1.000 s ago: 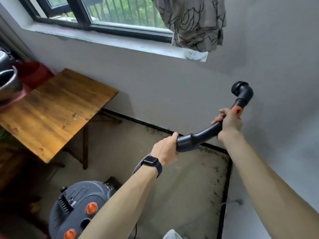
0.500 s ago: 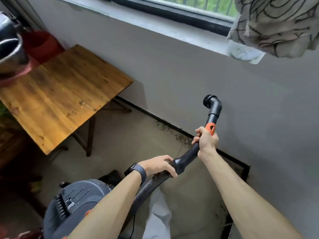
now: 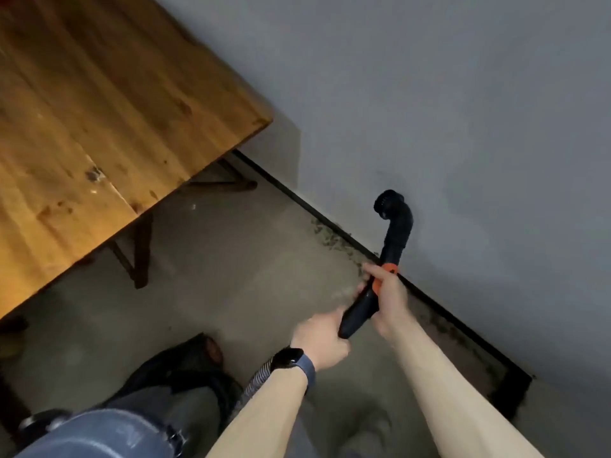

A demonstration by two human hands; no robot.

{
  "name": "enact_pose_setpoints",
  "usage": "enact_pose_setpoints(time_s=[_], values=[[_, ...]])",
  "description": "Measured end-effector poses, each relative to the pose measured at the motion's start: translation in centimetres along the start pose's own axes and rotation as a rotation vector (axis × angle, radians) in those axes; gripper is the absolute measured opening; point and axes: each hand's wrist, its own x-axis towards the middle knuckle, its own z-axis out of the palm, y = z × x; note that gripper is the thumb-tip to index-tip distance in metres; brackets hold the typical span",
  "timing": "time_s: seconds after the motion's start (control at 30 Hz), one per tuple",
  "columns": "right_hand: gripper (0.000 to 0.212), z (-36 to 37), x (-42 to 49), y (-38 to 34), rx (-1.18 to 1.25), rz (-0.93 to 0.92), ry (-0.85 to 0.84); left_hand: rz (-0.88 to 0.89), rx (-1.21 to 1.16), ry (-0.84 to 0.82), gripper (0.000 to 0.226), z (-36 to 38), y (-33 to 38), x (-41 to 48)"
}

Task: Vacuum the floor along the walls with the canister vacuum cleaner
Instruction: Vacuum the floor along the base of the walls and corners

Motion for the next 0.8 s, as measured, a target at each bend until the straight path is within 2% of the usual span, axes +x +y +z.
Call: enact_pose_setpoints(time_s=[0.2, 0.37, 0.47, 0.63, 0.8], values=[[0.021, 0.3, 14.0, 6.4, 0.015, 0.044, -0.099, -0.078, -0.016, -0.026, 0.030, 4.5, -9.2, 11.7], [0.028, 1.7, 23.9, 12.4, -0.096, 0.077, -0.106, -0.197, -0.044, -0.024, 0.022, 8.3, -16.2, 18.8], [0.027, 2.6, 29.1, 16.4, -0.153, 0.101, -0.112, -0.276, -0.125, -0.033, 0.025, 11.0, -20.6, 22.3], [0.026, 5.0, 36.5, 22.2, -0.233, 0.108, -0.131, -0.349, -0.167, 0.049, 0.038, 14.6, -26.9, 26.9], [0.027, 6.6, 42.4, 27.1, -0.252, 0.108, -0.158, -0.358, -0.083, 0.105, 0.027, 16.2, -32.4, 30.9]])
